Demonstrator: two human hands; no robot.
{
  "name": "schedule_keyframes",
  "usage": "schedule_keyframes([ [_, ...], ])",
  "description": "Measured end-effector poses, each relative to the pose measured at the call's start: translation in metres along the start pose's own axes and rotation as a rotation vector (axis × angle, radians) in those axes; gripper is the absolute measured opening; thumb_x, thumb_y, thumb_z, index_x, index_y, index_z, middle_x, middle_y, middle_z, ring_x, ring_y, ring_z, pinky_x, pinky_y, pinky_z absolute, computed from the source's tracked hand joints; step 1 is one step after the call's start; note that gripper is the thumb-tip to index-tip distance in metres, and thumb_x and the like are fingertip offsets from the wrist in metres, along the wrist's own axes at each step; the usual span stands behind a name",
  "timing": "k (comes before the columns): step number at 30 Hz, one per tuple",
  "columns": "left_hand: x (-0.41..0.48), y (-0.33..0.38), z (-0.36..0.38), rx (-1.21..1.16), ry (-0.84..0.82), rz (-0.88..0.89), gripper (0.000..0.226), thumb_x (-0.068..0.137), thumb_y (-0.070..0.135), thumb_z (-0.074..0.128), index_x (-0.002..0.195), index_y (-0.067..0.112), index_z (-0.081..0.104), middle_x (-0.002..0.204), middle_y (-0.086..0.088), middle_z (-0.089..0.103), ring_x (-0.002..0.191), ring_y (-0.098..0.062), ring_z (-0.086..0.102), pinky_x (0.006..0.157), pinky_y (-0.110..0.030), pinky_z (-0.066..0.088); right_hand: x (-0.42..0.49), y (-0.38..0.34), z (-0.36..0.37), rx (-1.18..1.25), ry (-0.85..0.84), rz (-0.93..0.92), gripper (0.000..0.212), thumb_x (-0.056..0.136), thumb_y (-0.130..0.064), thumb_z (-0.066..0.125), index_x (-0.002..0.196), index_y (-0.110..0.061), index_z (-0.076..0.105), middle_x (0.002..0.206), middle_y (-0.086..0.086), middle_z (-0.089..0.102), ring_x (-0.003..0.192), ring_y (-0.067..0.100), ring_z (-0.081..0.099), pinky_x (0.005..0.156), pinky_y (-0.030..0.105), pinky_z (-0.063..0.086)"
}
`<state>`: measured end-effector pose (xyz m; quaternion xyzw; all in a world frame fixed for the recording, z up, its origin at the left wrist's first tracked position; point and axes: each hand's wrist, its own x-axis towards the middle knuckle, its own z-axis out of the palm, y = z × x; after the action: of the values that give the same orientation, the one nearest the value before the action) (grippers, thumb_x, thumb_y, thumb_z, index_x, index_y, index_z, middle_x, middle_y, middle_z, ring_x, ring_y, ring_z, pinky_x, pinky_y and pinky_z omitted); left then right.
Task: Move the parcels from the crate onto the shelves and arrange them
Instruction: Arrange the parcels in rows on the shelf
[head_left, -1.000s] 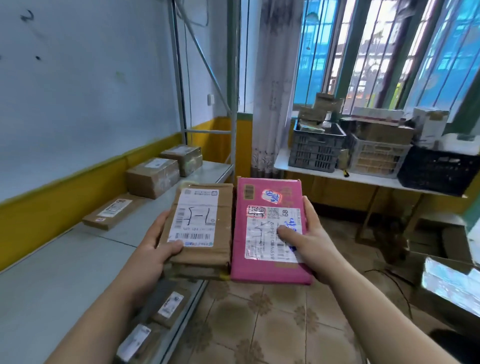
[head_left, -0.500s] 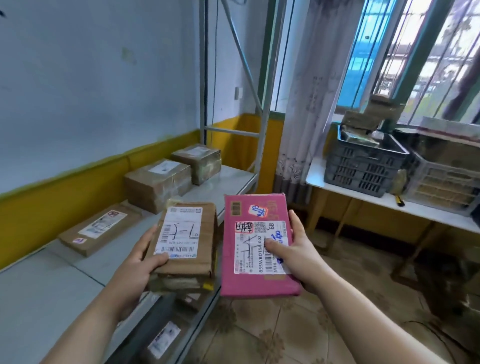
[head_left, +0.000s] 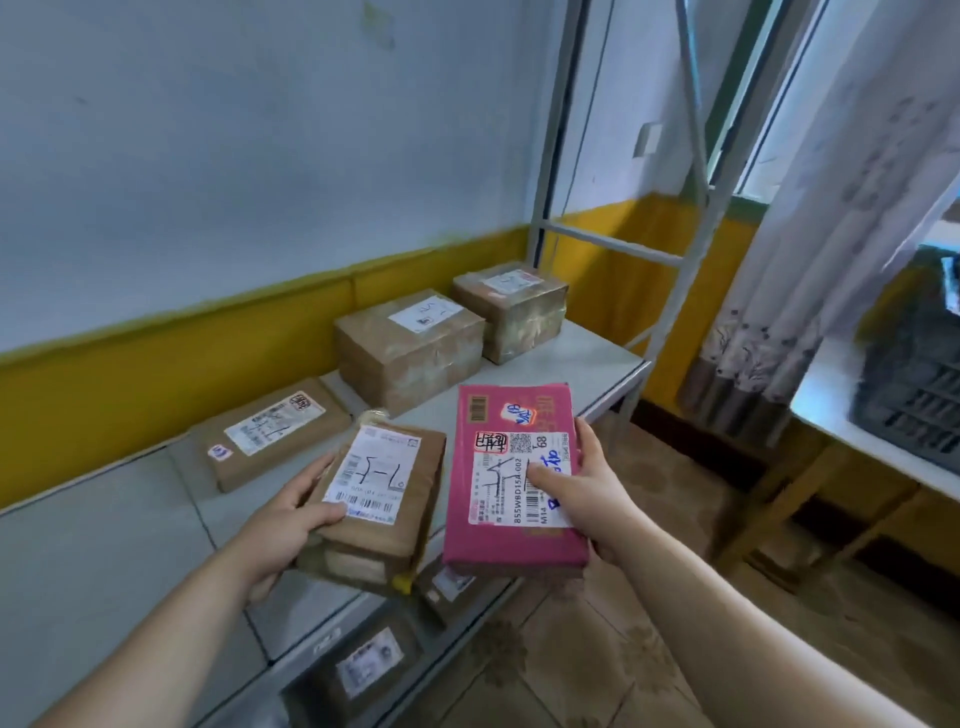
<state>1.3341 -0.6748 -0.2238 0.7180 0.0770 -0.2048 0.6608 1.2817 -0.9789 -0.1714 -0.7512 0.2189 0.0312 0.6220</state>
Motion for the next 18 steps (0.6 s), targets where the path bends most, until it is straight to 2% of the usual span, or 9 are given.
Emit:
schedule_keyframes([
  [3,0.009,-0.005,0.0,-0.017,0.123,-0.072,0.063,0.09,0.005,0.061,0.135,0.046,0.047,0.12,-0.005,0.065,0.095,-0.03,0.069,0.064,-0.036,0.055,0.048,-0.002,0.004,-0.075,-0.086,-0.007,0.084,0.09,-0.014,0.072,0.152,-0.037,0.02,0.107,-0.004,0.066,0.085,0.02,0.074,0.076,0.044,0.062],
  [6,0.014,-0.009,-0.002,-0.031,0.199,-0.144,0.061,0.087,0.007,0.065,0.13,0.048,0.051,0.12,-0.007,0.066,0.095,-0.031,0.069,0.069,-0.038,0.054,0.089,-0.002,0.007,-0.129,-0.156,0.01,0.078,0.09,-0.016,0.072,0.15,-0.035,0.024,0.103,-0.008,0.065,0.085,0.017,0.073,0.07,0.037,0.062],
  [9,0.014,-0.006,-0.003,-0.02,0.244,-0.178,0.056,0.088,0.005,0.063,0.125,0.045,0.053,0.122,-0.005,0.064,0.097,-0.027,0.066,0.065,-0.033,0.05,0.124,0.003,0.014,-0.087,-0.212,0.05,0.069,0.089,-0.015,0.073,0.138,-0.04,0.031,0.11,-0.001,0.067,0.087,0.021,0.074,0.076,0.046,0.062],
  [11,0.015,-0.006,-0.005,0.057,0.298,-0.181,0.054,0.088,0.0,0.061,0.123,0.041,0.054,0.125,0.0,0.06,0.101,-0.023,0.063,0.067,-0.032,0.048,0.144,0.01,0.025,-0.077,-0.233,0.077,0.063,0.089,-0.014,0.073,0.132,-0.038,0.033,0.114,0.002,0.066,0.089,0.023,0.073,0.078,0.05,0.061],
  [13,0.016,-0.004,-0.005,0.192,0.31,-0.169,0.052,0.088,-0.001,0.061,0.121,0.039,0.056,0.125,0.004,0.061,0.101,-0.015,0.062,0.068,-0.029,0.048,0.154,0.016,0.03,-0.064,-0.202,0.069,0.066,0.087,-0.015,0.074,0.136,-0.034,0.036,0.118,0.003,0.065,0.092,0.025,0.072,0.078,0.052,0.061],
  [15,0.022,0.0,-0.004,0.317,0.332,-0.164,0.049,0.089,0.001,0.061,0.12,0.038,0.056,0.119,0.004,0.064,0.096,-0.009,0.063,0.063,-0.025,0.049,0.165,0.018,0.036,-0.049,-0.184,0.059,0.061,0.087,-0.013,0.074,0.131,-0.034,0.038,0.117,0.004,0.065,0.091,0.025,0.072,0.076,0.051,0.061],
  [18,0.035,0.008,0.003,0.484,0.338,-0.163,0.048,0.091,0.004,0.056,0.12,0.041,0.052,0.113,0.002,0.064,0.08,-0.013,0.068,0.055,-0.028,0.052,0.178,0.016,0.042,-0.035,-0.163,0.066,0.058,0.088,-0.011,0.072,0.128,-0.034,0.038,0.114,0.003,0.064,0.088,0.025,0.072,0.074,0.049,0.062],
])
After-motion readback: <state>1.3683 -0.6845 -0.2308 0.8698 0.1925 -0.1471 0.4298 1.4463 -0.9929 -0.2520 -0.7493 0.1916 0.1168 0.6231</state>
